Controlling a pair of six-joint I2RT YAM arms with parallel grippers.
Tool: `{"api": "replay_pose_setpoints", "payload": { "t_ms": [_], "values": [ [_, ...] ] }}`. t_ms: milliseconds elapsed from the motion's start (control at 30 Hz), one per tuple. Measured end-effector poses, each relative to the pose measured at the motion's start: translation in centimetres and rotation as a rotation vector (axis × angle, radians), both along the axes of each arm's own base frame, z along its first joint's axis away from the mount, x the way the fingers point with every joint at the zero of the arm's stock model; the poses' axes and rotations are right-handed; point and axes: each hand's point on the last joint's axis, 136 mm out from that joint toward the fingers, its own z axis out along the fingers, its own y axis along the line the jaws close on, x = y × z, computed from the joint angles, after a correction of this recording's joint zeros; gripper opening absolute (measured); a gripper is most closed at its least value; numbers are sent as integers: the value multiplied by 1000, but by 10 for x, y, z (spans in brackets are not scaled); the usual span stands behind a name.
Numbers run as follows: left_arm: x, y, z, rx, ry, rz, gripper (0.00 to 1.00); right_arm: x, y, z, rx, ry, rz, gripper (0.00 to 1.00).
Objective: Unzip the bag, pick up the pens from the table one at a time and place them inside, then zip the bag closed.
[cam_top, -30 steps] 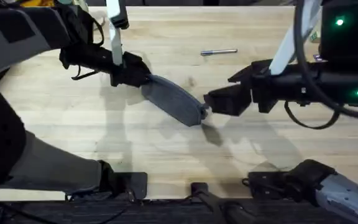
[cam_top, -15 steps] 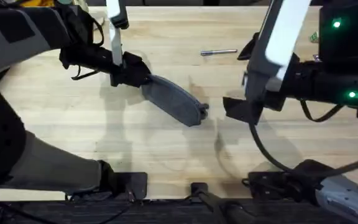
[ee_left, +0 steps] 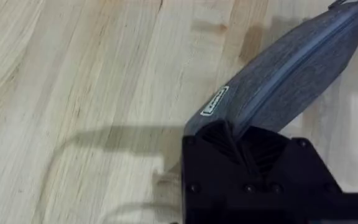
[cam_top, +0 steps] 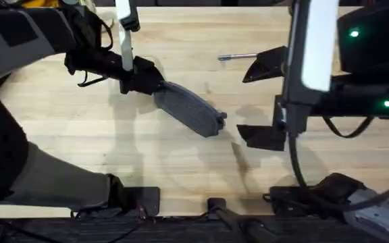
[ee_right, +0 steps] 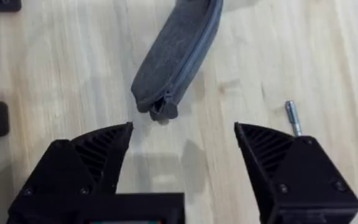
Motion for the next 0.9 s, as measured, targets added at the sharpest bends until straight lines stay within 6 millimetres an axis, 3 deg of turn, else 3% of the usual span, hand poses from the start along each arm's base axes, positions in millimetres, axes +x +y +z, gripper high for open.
{"api": "replay_pose_setpoints", "payload": {
  "t_ms": [433, 900],
  "values": [
    [0, 0, 0, 0, 0, 0, 42, 10, 10, -54, -96, 193, 25, 998],
    [0, 0, 0, 0, 0, 0, 41, 33, 5, -68, 71, 294, 98, 998]
  ]
}}
